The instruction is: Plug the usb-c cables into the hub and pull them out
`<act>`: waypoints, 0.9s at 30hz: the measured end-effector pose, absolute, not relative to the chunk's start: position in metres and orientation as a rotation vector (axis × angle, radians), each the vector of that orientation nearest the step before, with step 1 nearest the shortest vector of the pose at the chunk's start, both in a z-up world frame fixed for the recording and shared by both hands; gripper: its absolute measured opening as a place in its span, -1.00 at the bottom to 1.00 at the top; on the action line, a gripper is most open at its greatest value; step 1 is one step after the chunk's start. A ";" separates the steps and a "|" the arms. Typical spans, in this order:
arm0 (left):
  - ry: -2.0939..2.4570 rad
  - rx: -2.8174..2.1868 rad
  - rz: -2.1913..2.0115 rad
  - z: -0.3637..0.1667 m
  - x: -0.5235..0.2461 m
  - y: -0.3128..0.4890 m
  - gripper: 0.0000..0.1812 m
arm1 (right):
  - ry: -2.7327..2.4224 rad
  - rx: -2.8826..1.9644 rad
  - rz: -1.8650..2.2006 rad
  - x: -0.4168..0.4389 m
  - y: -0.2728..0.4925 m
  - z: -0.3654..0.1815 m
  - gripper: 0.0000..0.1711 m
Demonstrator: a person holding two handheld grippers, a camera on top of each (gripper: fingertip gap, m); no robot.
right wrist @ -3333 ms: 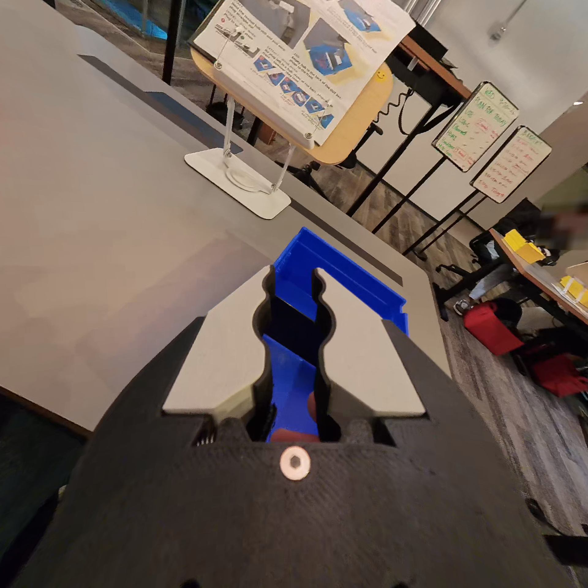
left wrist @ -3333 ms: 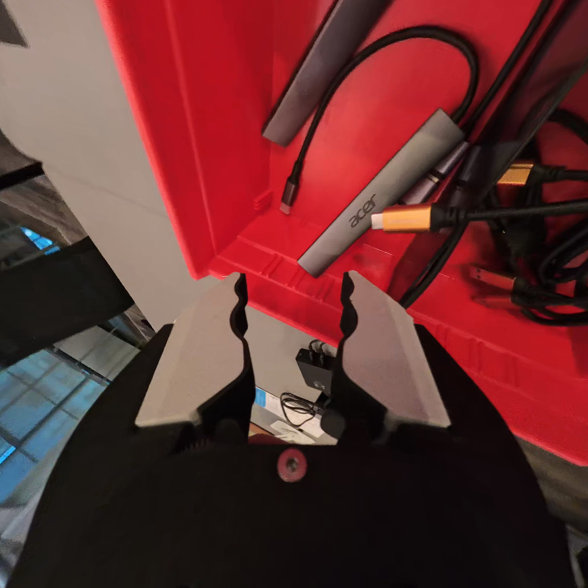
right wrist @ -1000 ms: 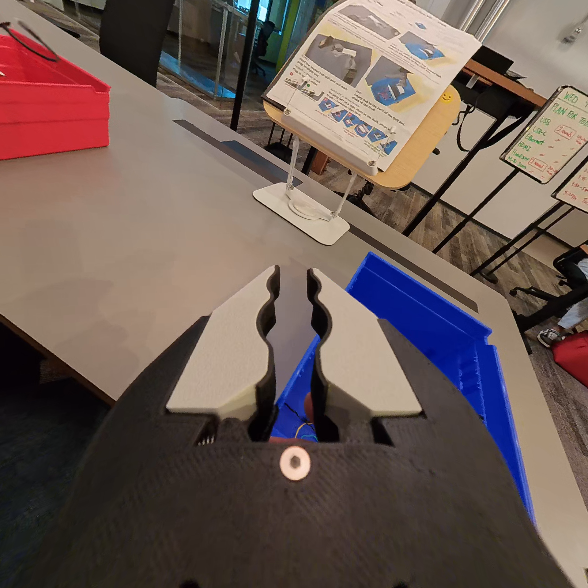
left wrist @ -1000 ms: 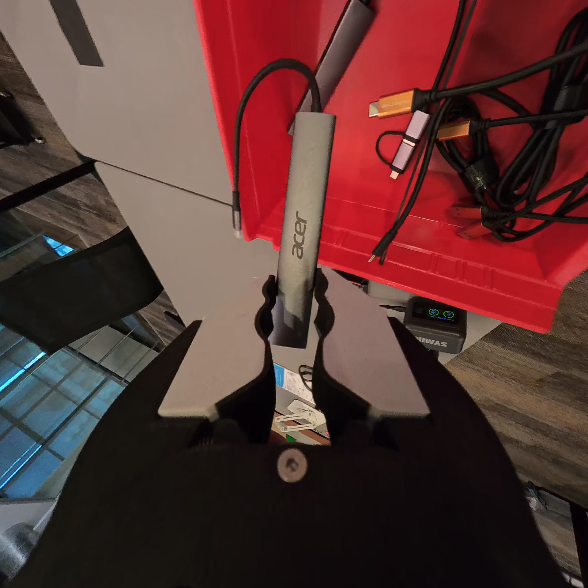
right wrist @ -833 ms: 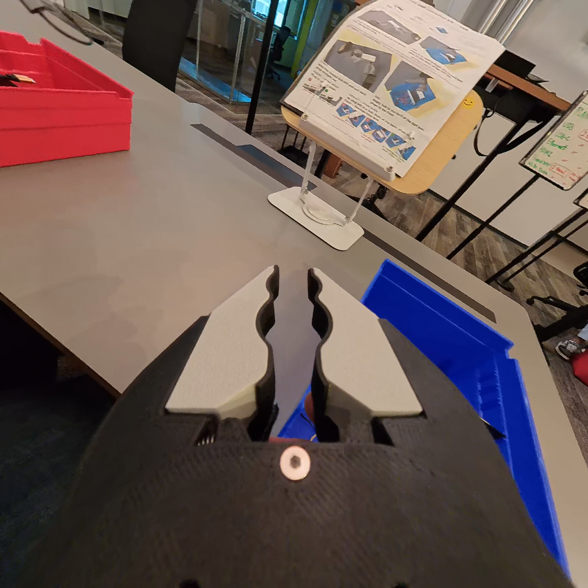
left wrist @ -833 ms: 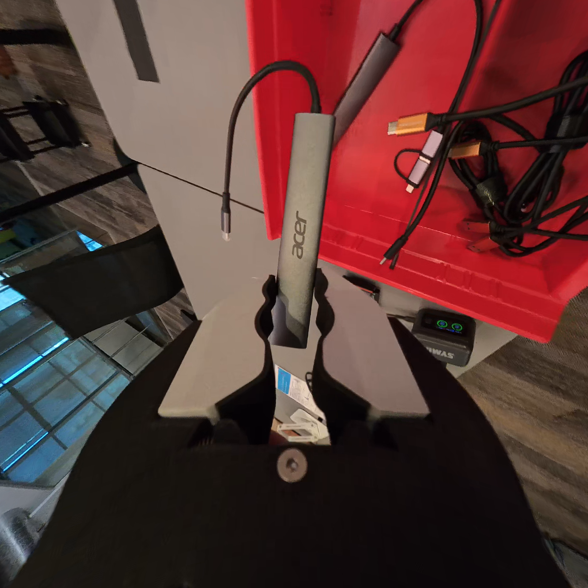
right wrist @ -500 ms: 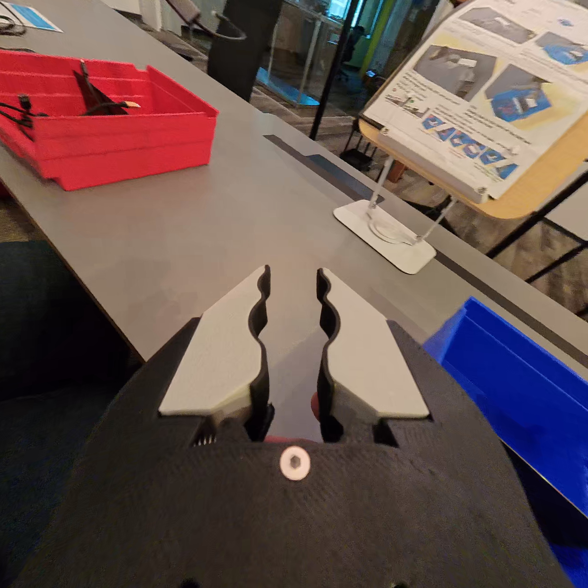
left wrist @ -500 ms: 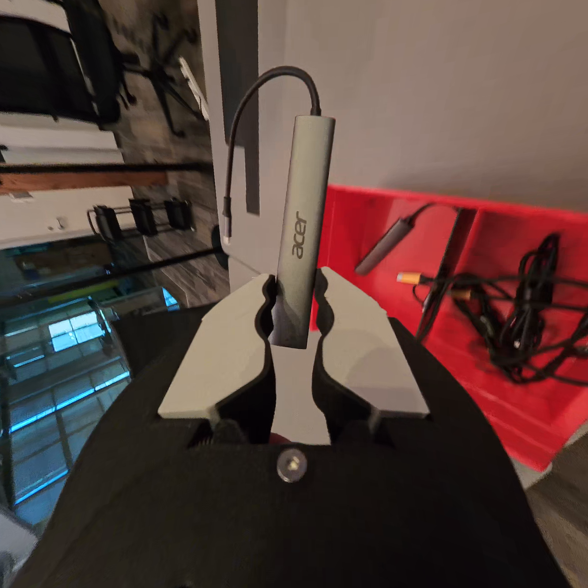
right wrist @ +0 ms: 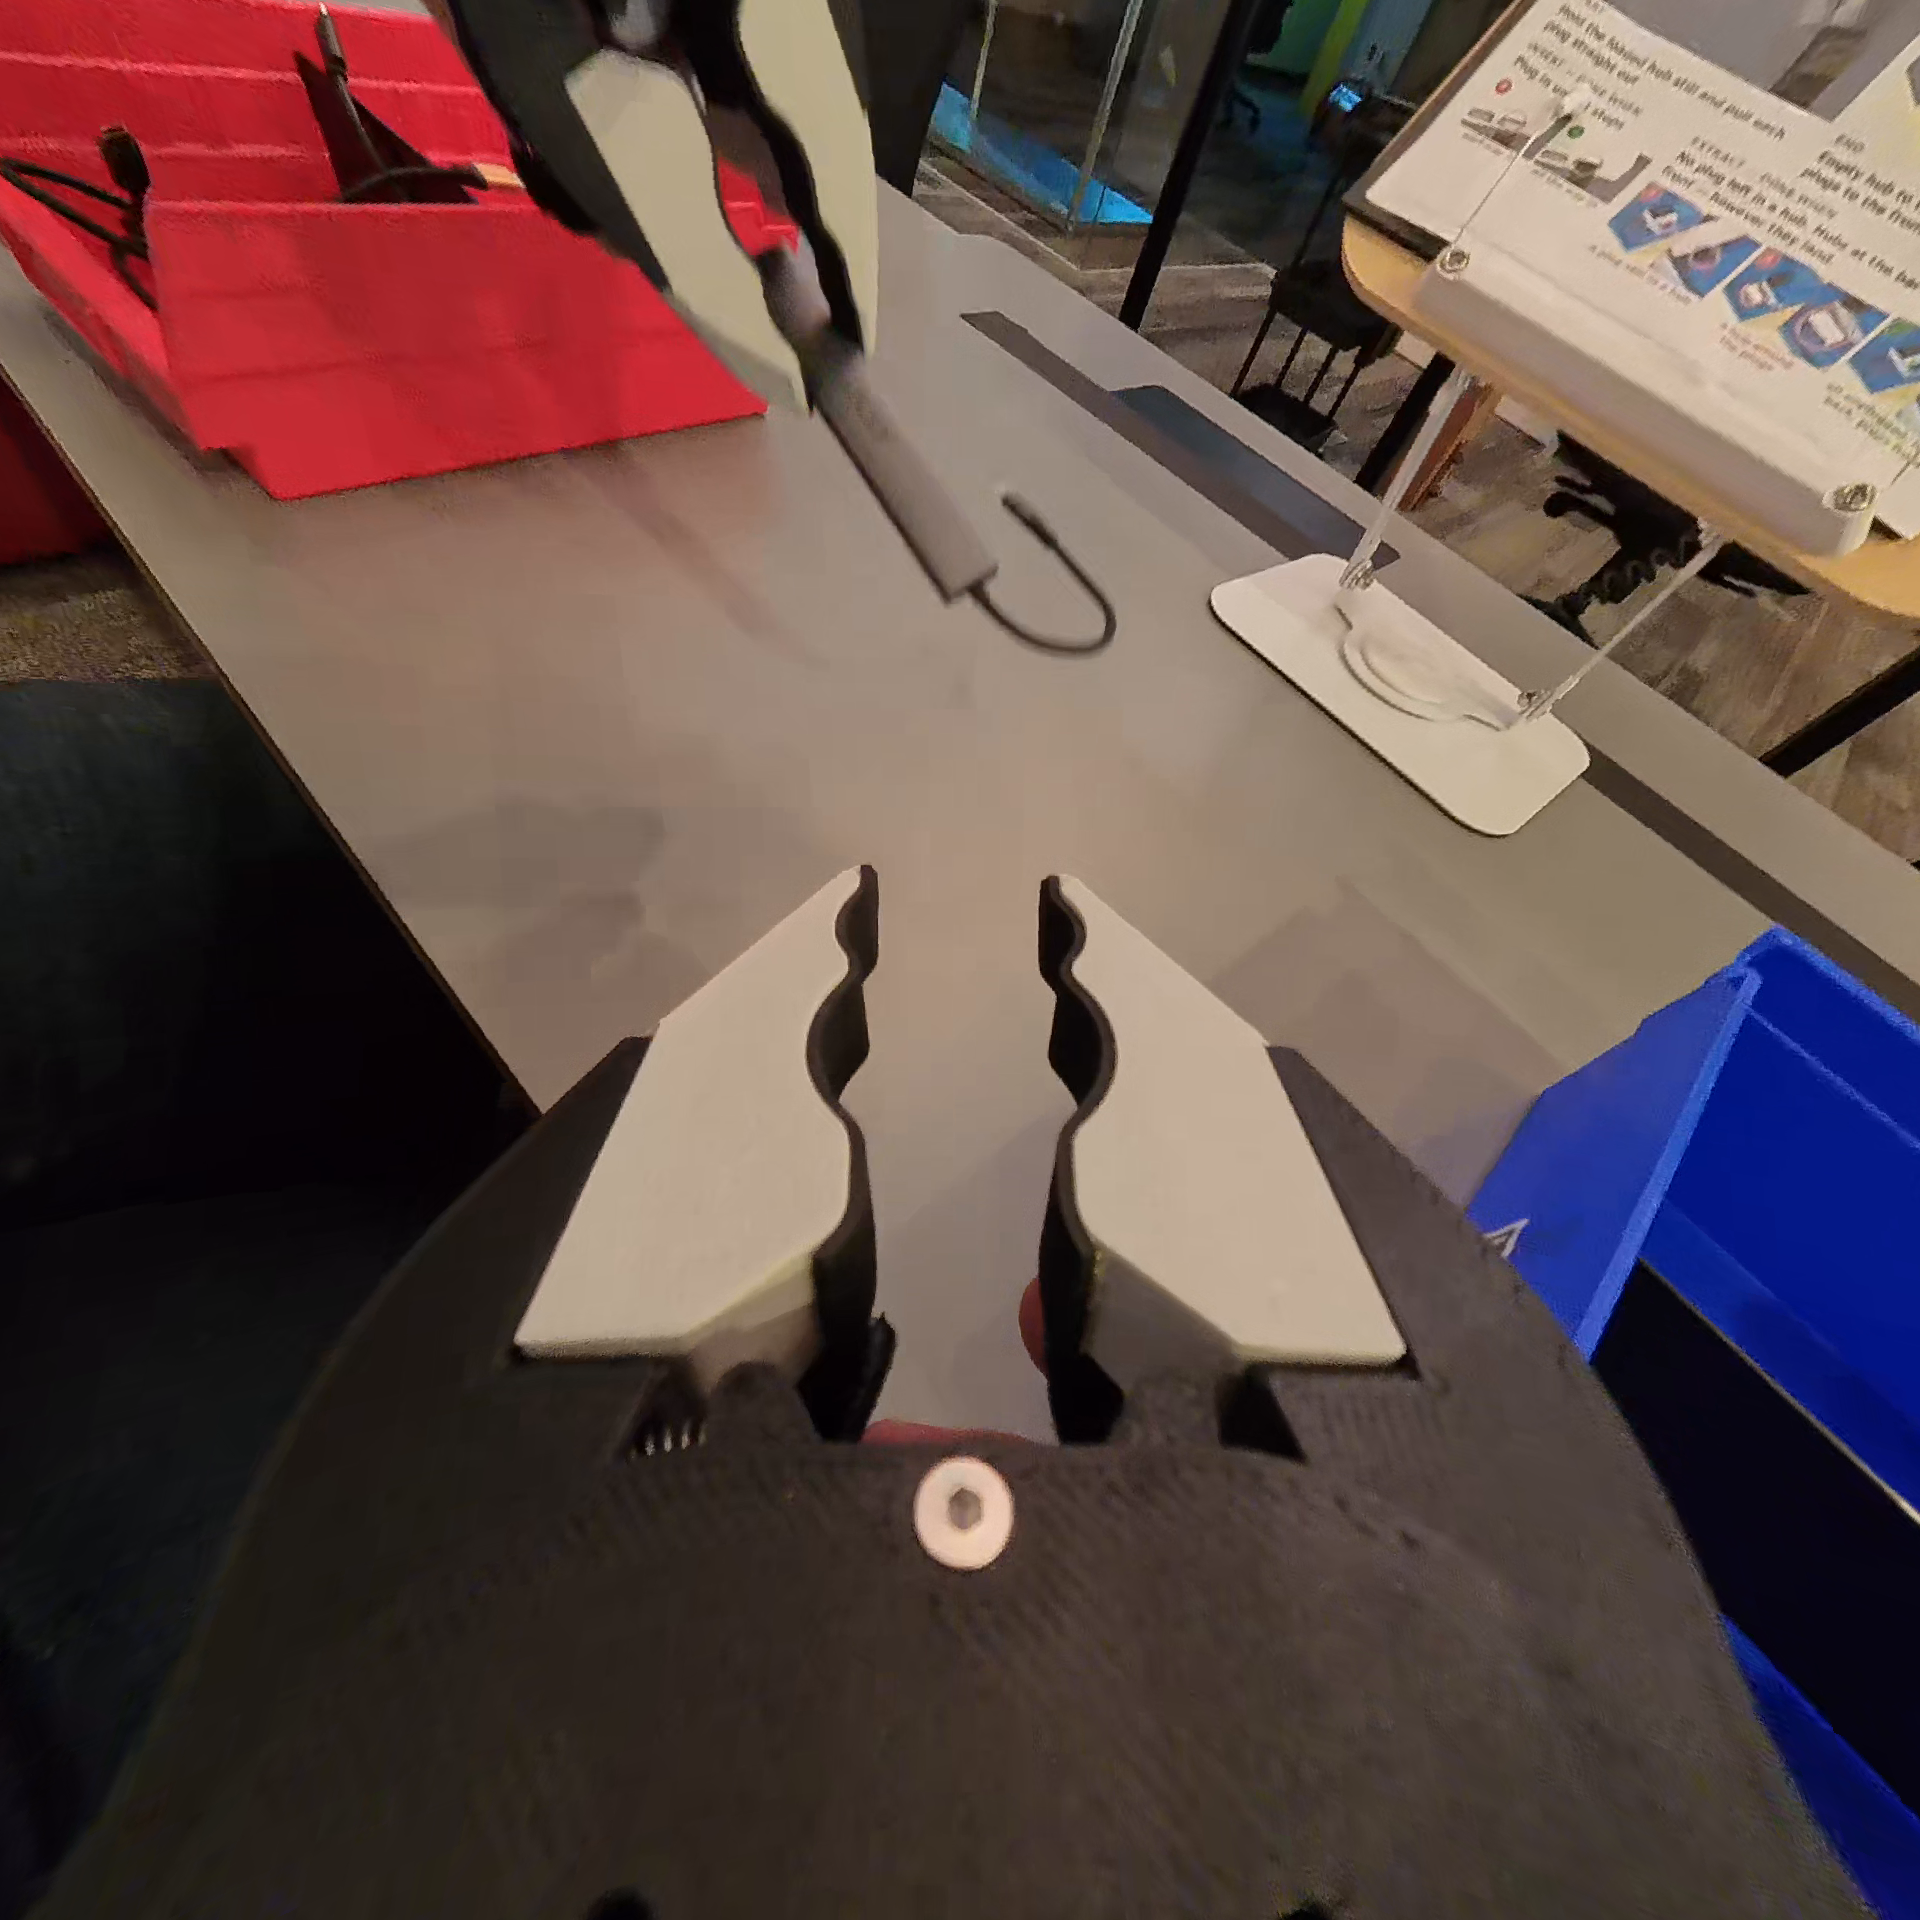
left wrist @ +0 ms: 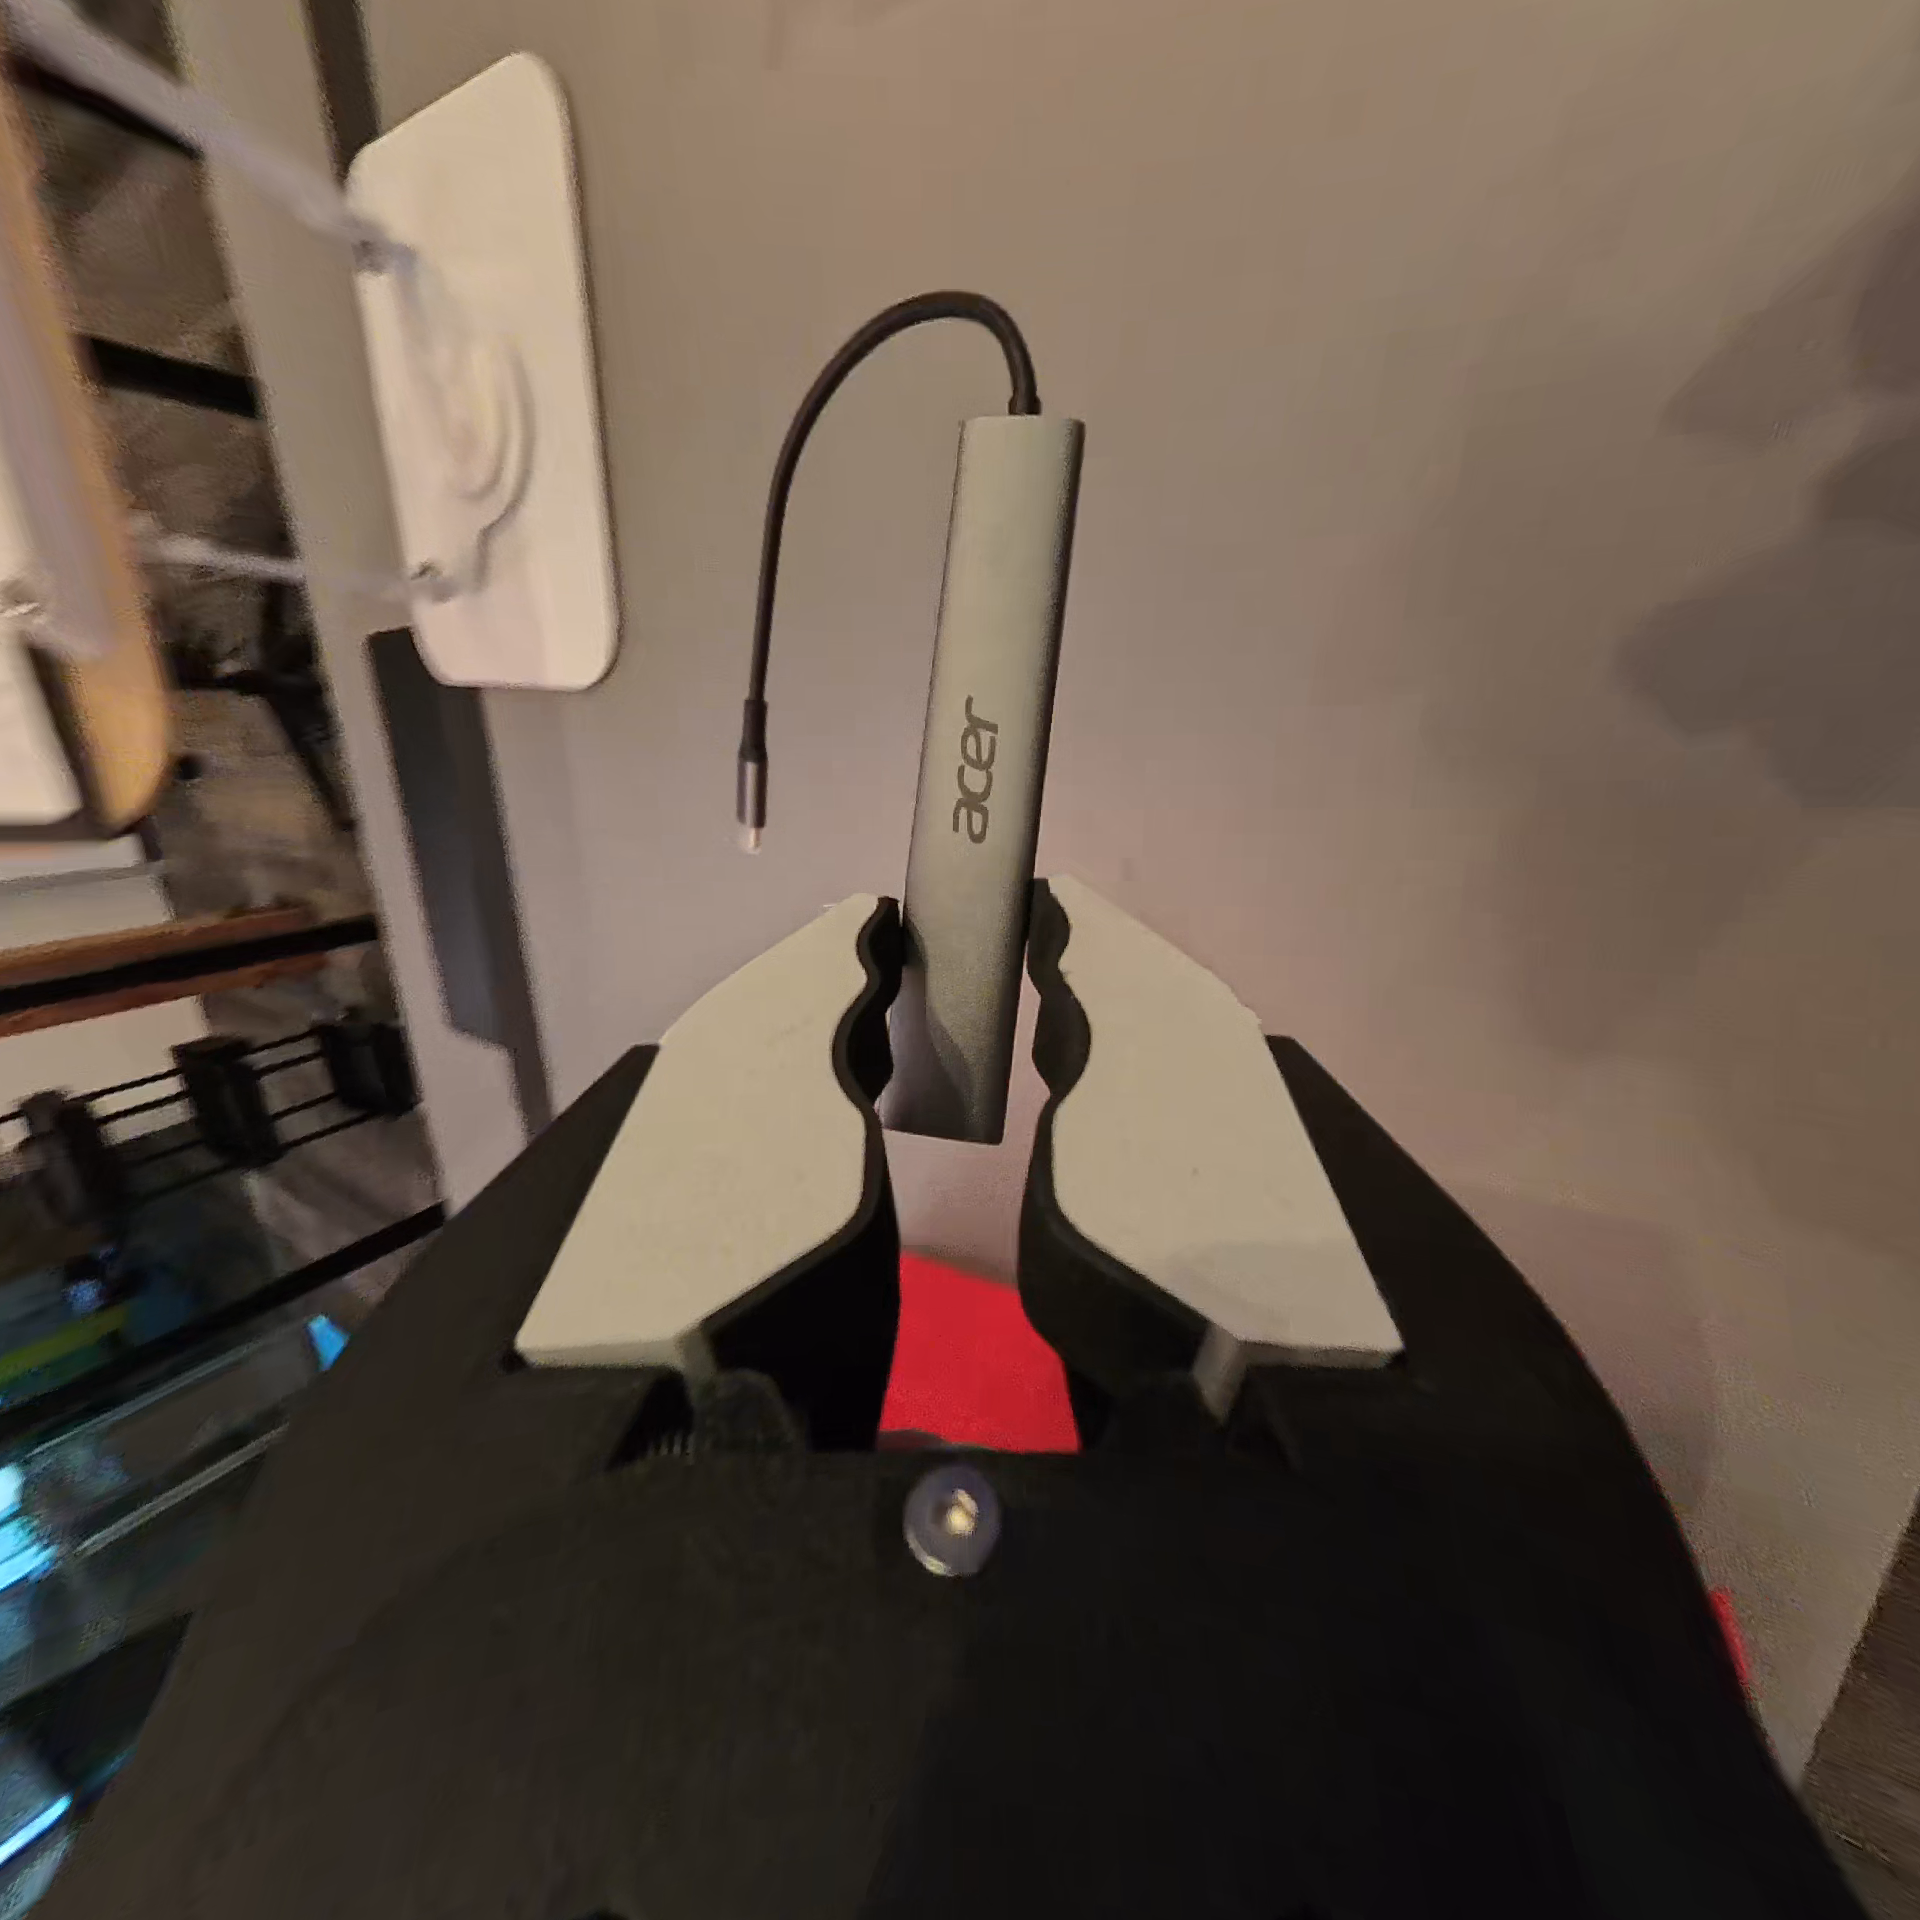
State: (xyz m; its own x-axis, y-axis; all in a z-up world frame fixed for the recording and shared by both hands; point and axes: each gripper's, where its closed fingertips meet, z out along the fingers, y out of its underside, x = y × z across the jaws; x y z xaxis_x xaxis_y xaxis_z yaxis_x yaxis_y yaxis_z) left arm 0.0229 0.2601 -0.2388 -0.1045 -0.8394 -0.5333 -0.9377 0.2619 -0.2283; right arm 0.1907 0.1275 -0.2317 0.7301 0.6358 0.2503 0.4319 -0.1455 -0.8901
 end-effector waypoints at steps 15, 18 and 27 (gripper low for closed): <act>2.015 -1.765 0.089 -0.345 0.079 0.216 -0.74 | -0.914 -1.781 0.270 0.183 0.109 -0.244 -0.68; 1.978 -1.820 0.049 -0.351 0.077 0.212 -0.70 | -0.939 -1.776 0.270 0.177 0.107 -0.240 -0.68; 1.767 -1.808 0.061 -0.289 0.053 0.212 -0.48 | -0.993 -1.736 0.289 0.150 0.100 -0.216 -0.68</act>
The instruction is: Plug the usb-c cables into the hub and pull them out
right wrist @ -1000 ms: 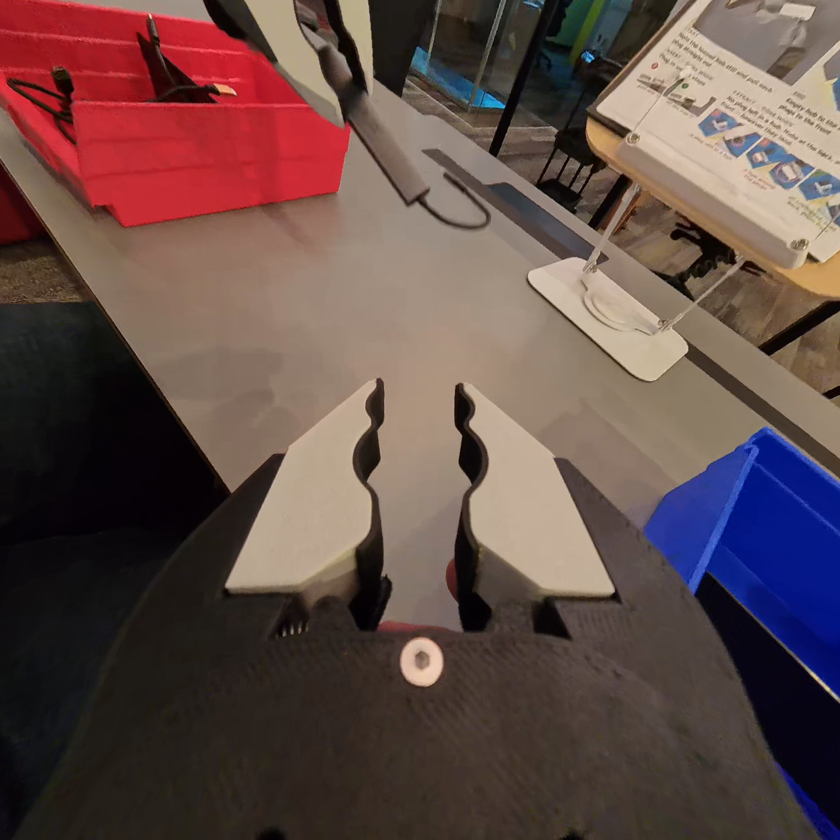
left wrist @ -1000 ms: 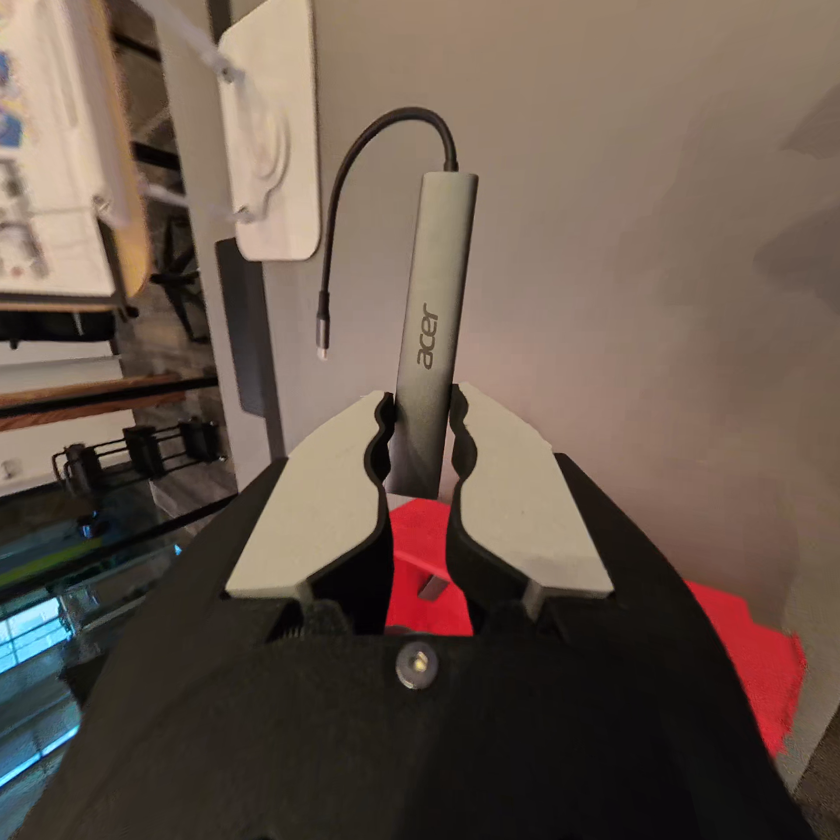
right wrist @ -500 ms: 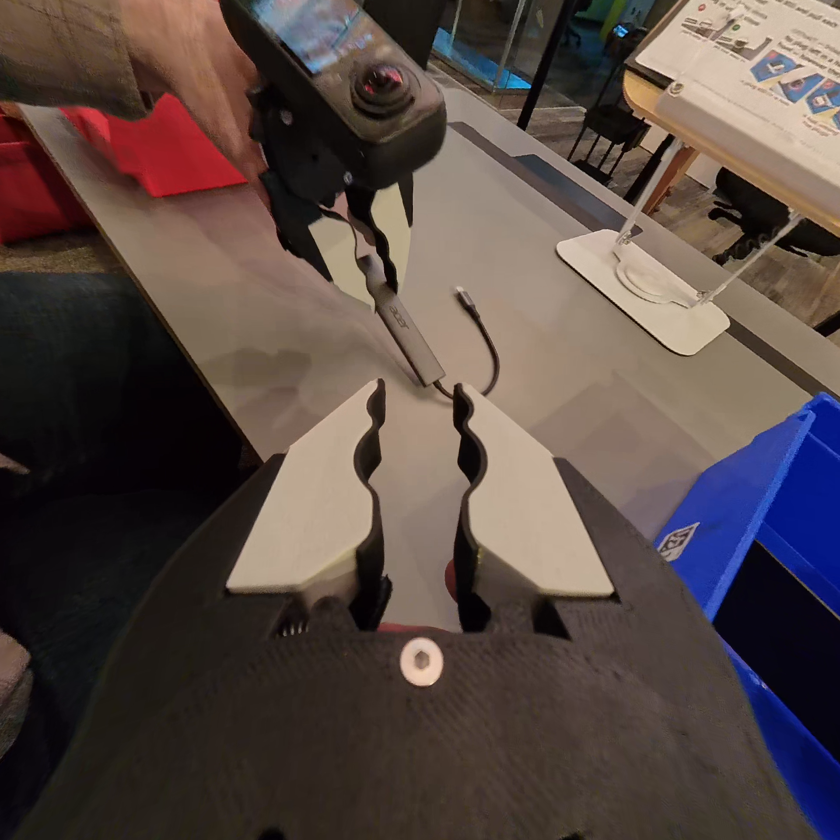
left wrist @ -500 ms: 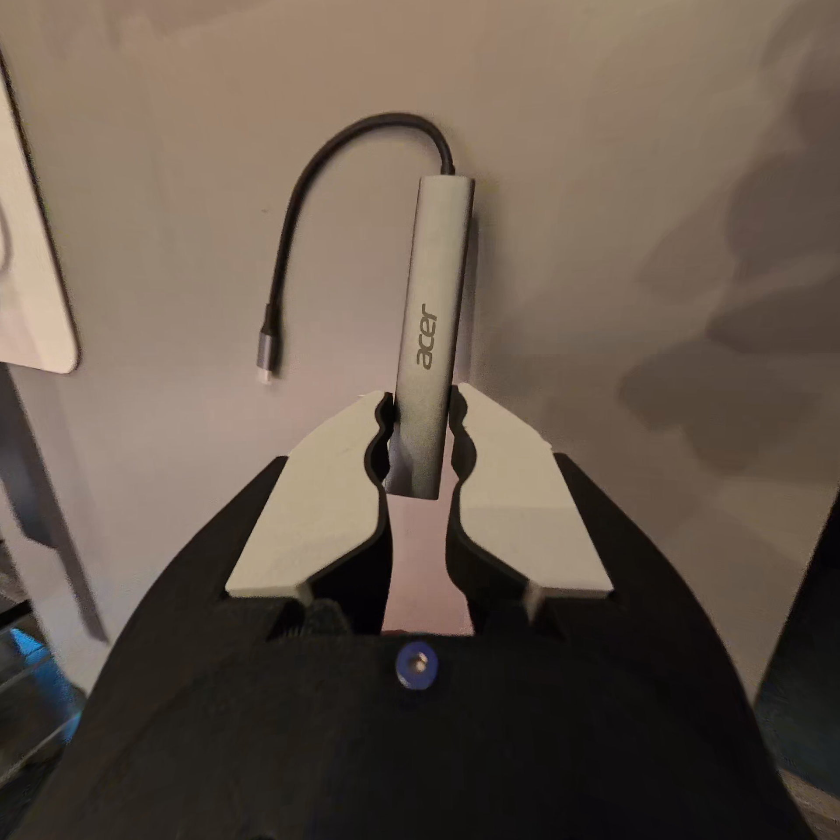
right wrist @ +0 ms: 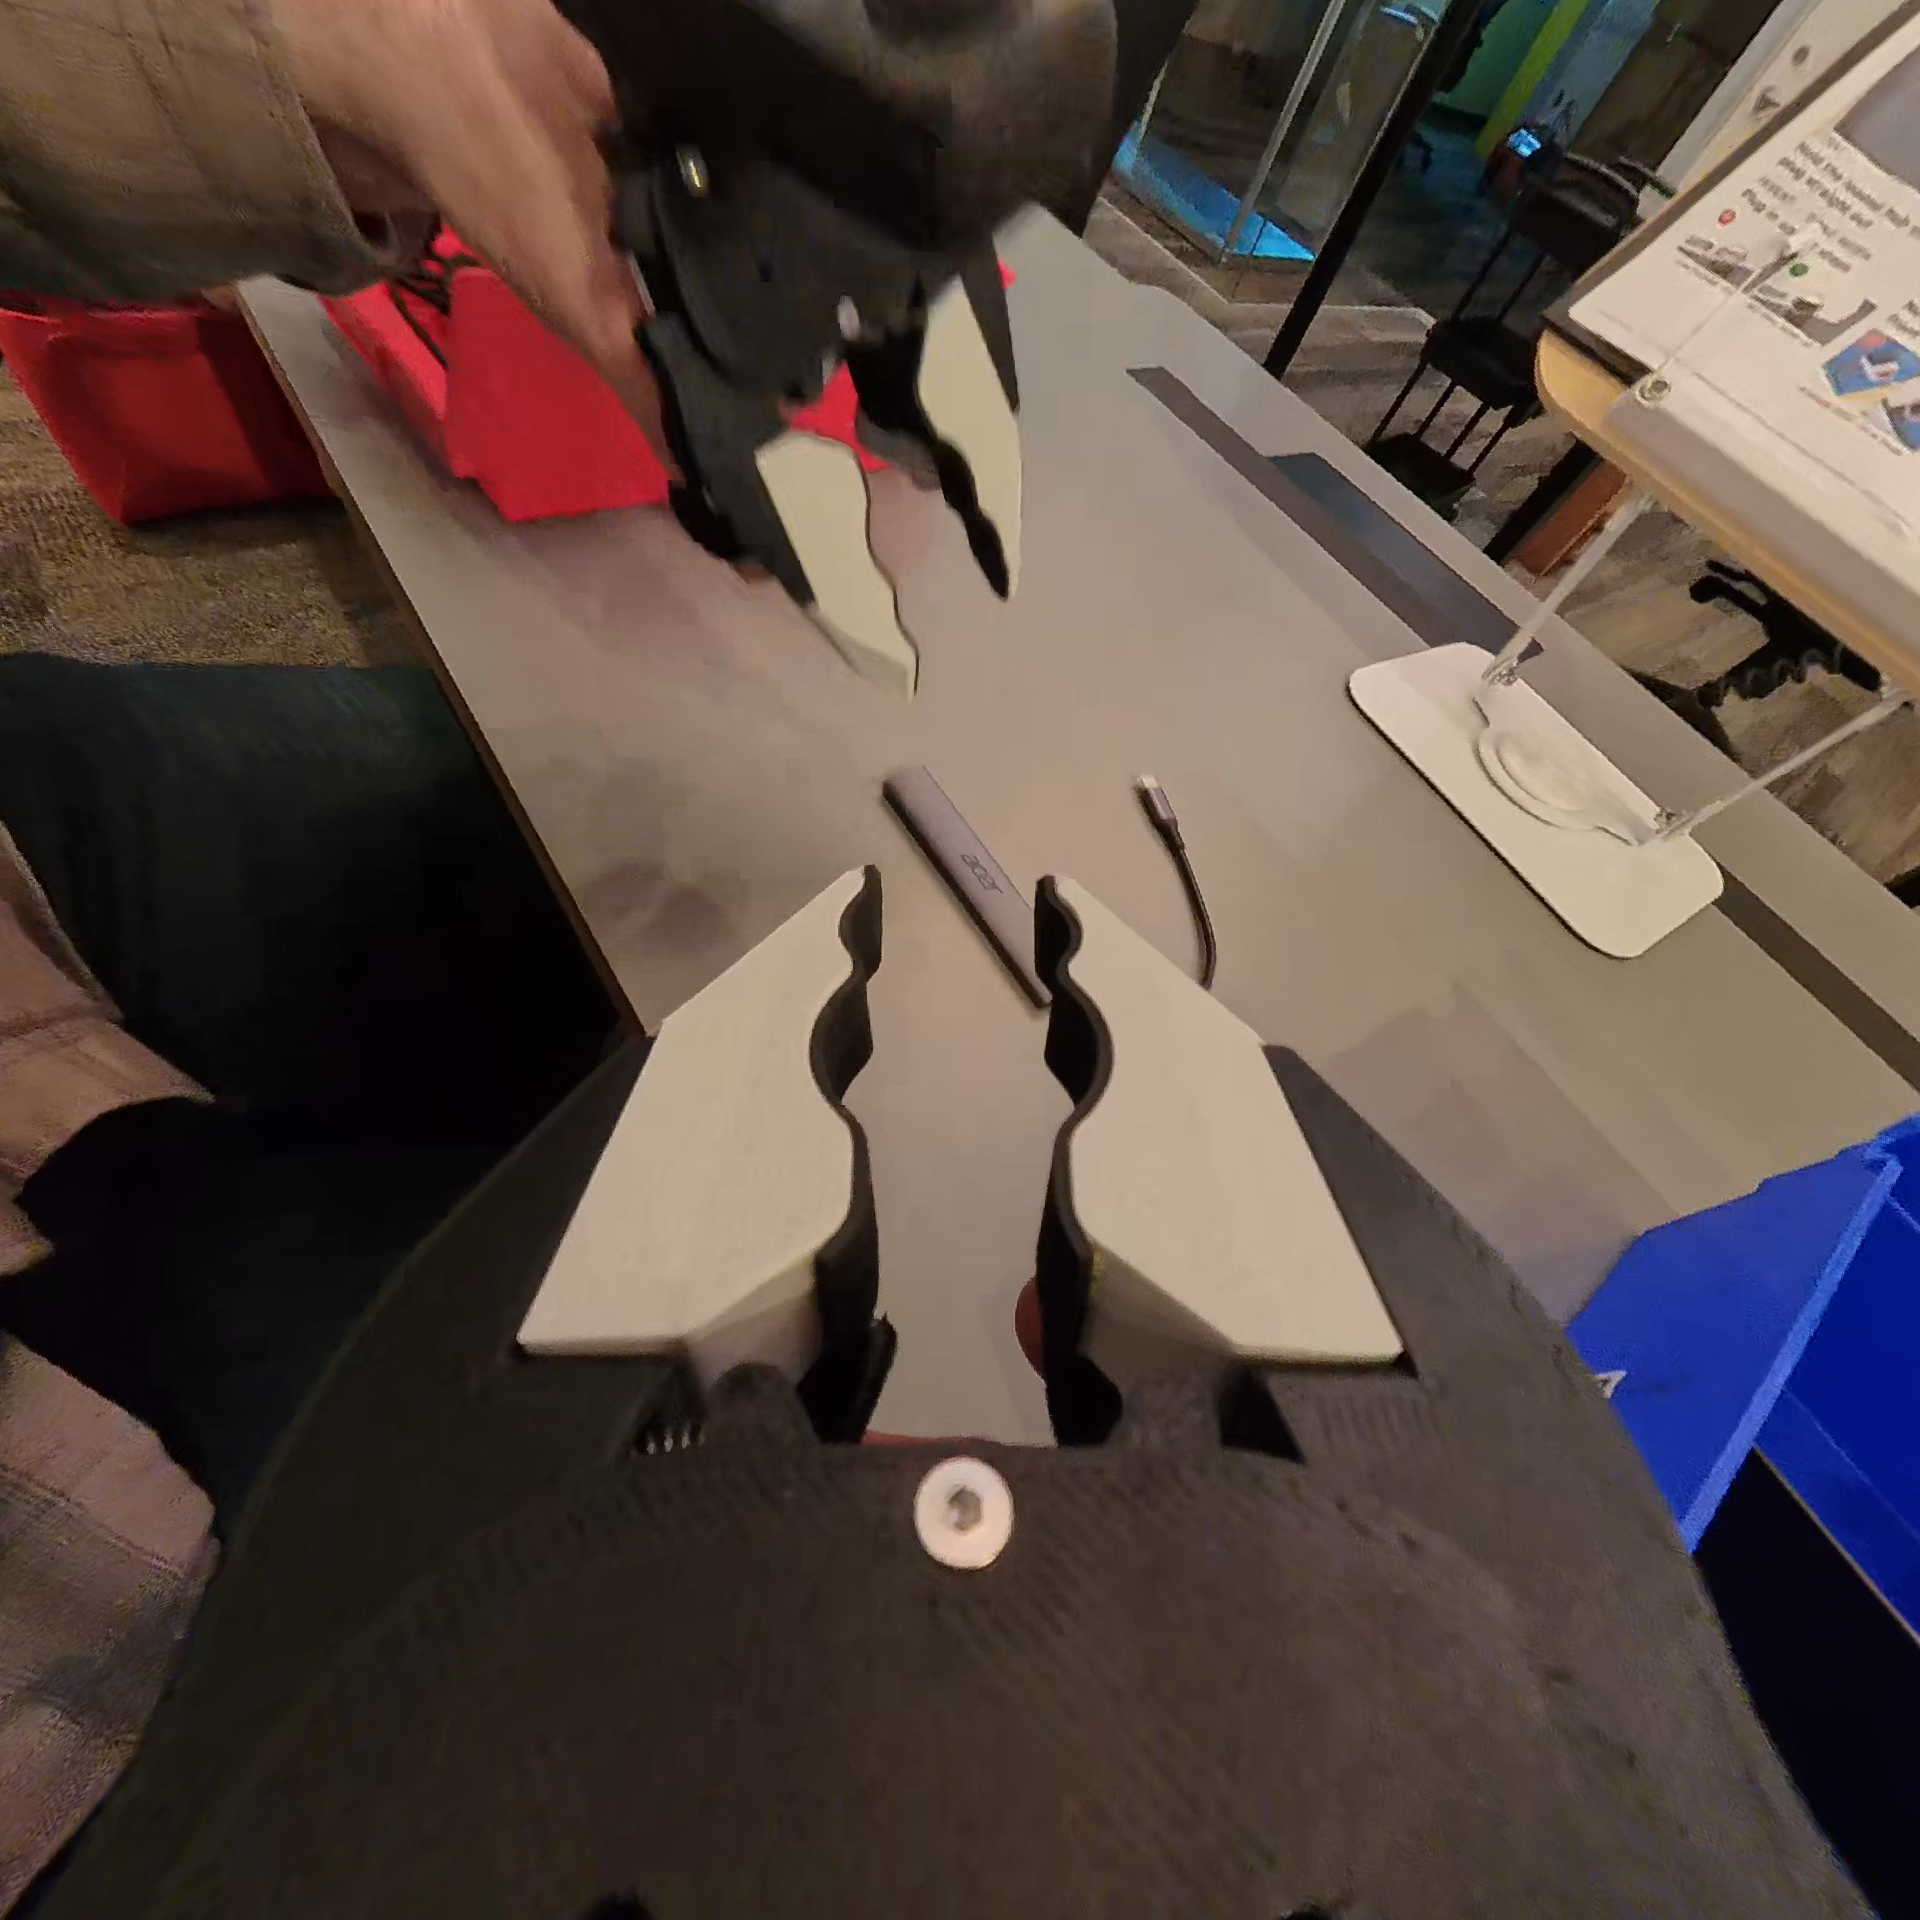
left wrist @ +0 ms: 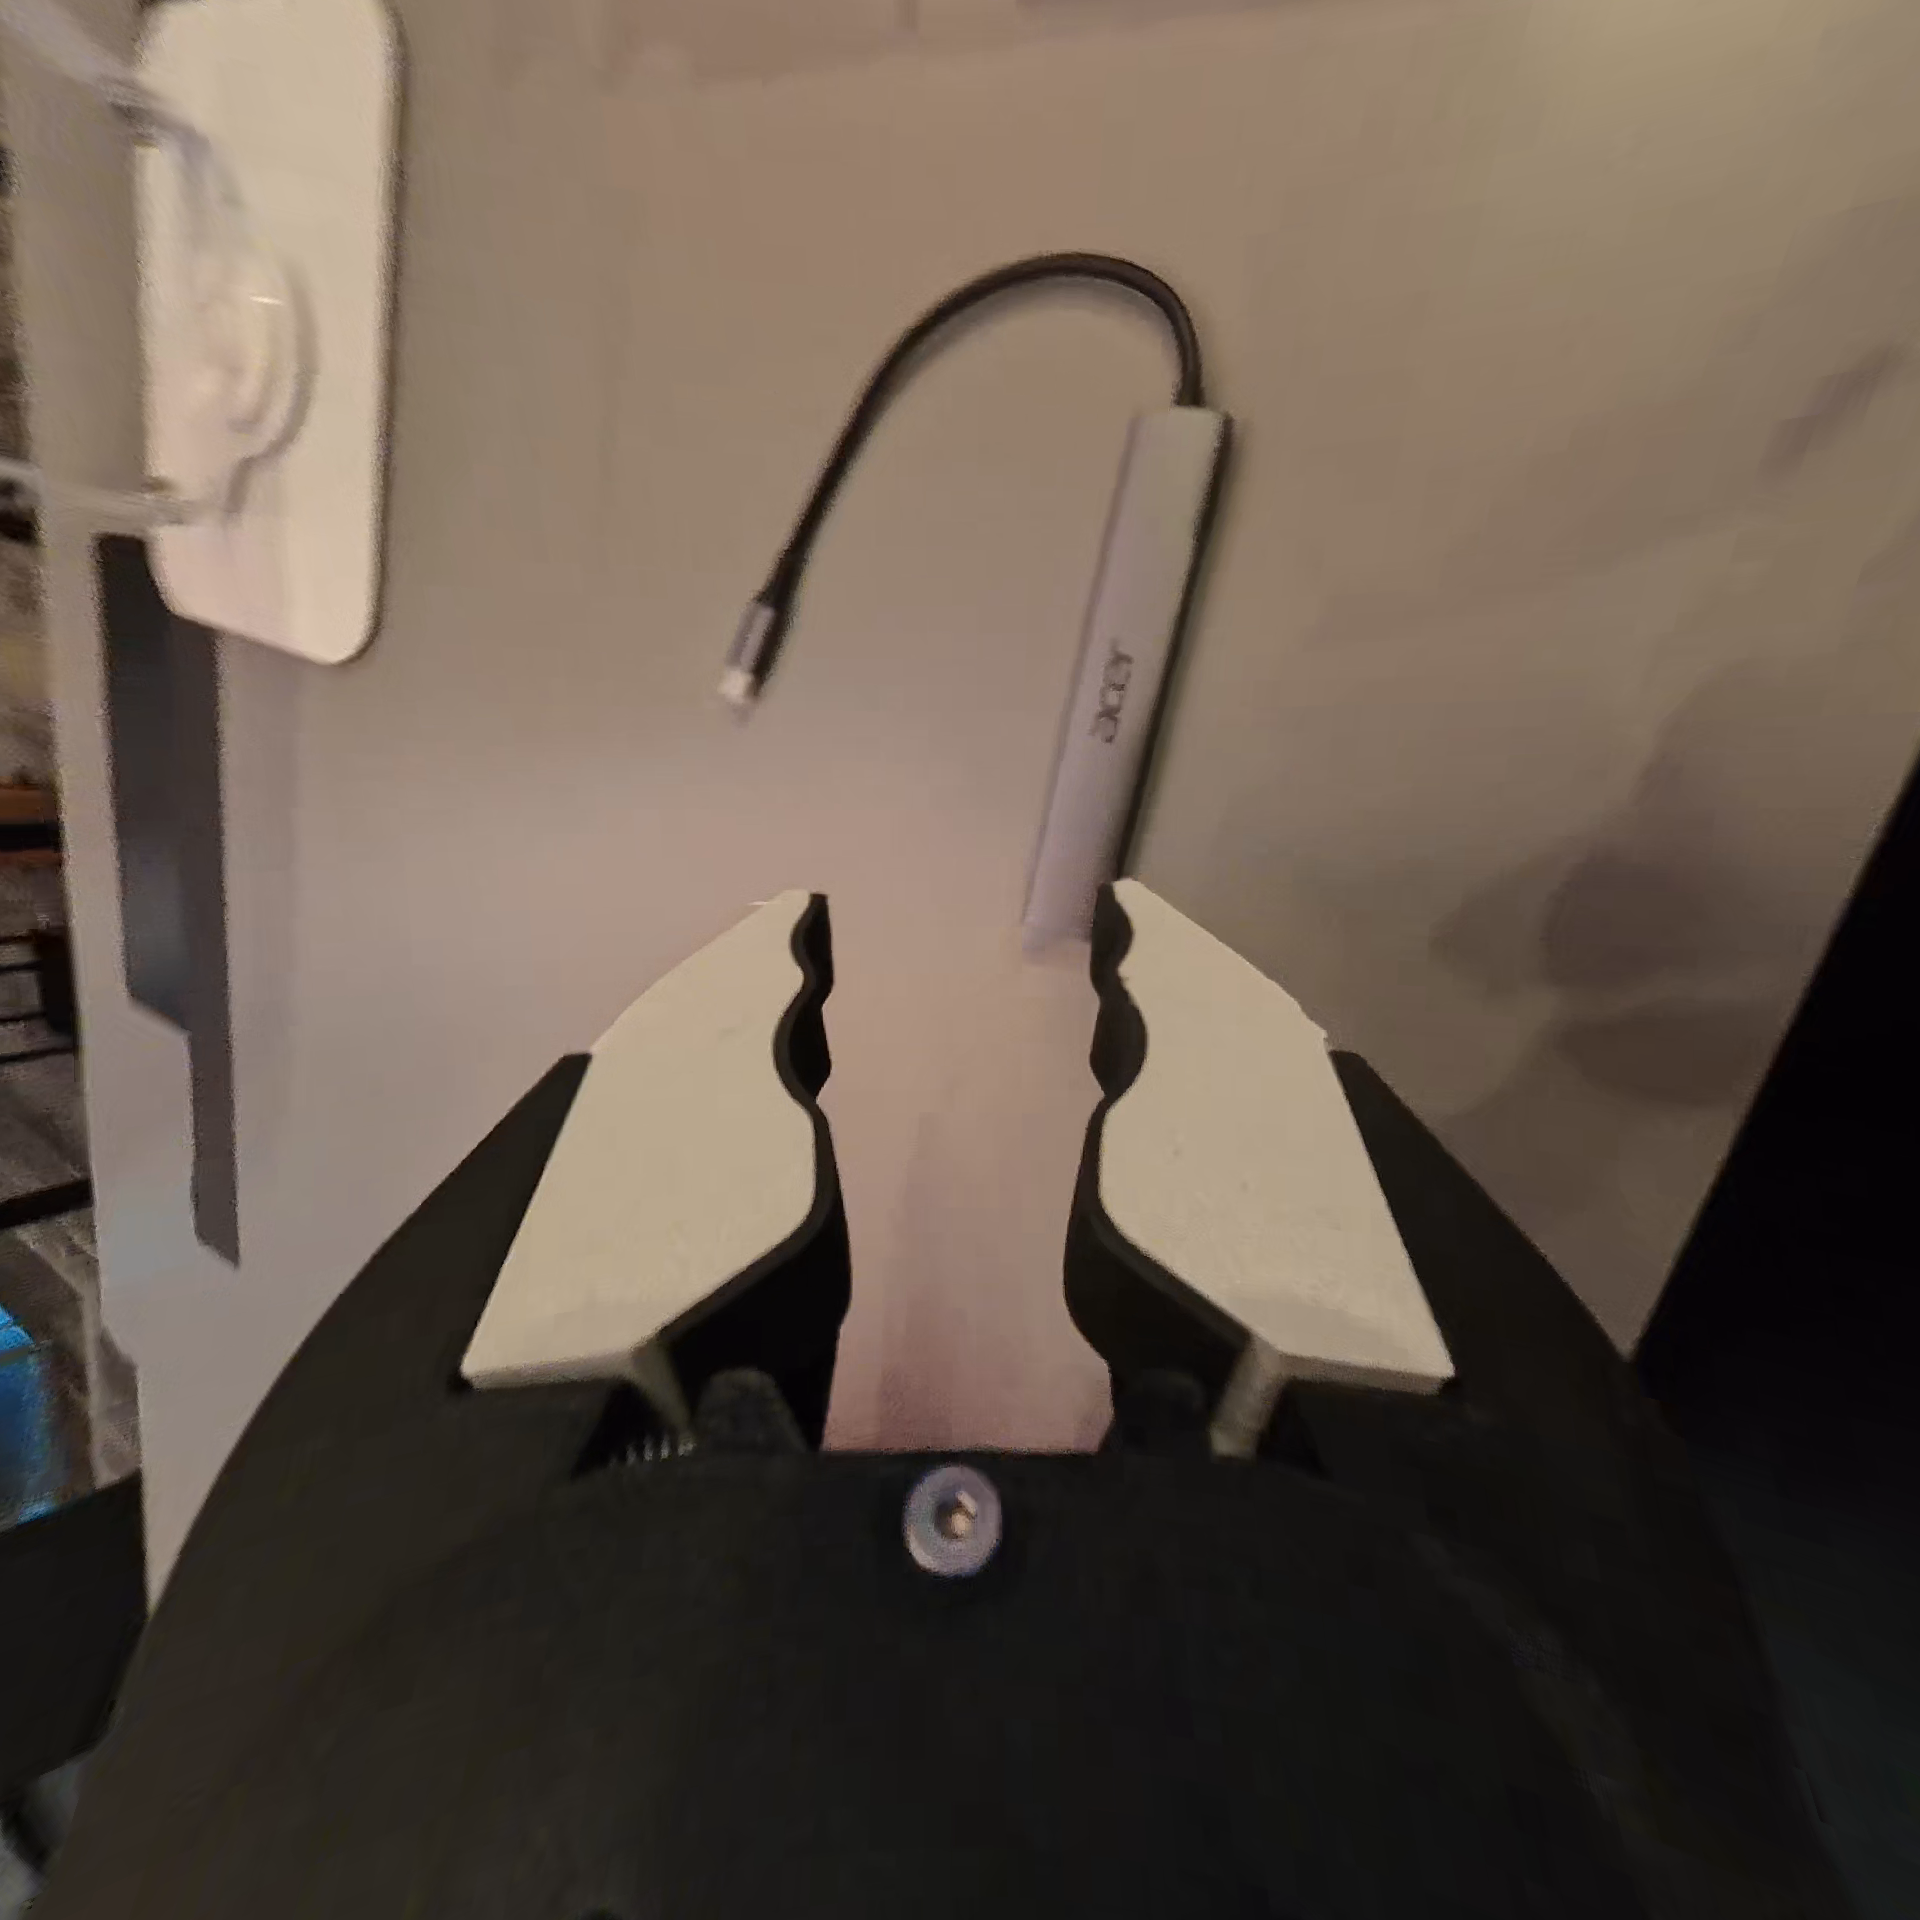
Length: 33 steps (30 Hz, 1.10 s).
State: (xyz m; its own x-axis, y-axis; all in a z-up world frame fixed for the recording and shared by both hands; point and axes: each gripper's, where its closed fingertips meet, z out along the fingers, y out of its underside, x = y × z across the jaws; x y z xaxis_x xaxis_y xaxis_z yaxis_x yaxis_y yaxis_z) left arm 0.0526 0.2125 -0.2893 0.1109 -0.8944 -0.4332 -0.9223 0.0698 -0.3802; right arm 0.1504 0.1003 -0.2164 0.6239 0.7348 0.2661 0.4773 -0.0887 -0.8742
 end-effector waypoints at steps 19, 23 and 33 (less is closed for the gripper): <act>0.873 -2.440 0.021 -0.262 -0.220 0.231 -0.39 | -1.006 -1.640 0.664 0.049 0.057 -0.174 -0.69; 0.862 -2.525 -0.062 -0.288 -0.221 0.226 -0.43 | -1.009 -1.657 0.684 0.043 0.058 -0.188 -0.69; 0.883 -2.523 -0.201 -0.297 -0.203 0.225 -0.94 | -0.978 -1.678 0.720 0.048 0.063 -0.201 -0.69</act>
State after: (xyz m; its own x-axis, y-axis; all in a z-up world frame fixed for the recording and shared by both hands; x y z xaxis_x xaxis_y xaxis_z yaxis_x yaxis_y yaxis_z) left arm -0.2028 0.2255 -0.2974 0.7836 -0.6211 -0.0126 -0.5542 -0.6897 -0.4659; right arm 0.0482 0.0631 -0.2011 0.4915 0.8709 -0.0026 0.2609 -0.1501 -0.9536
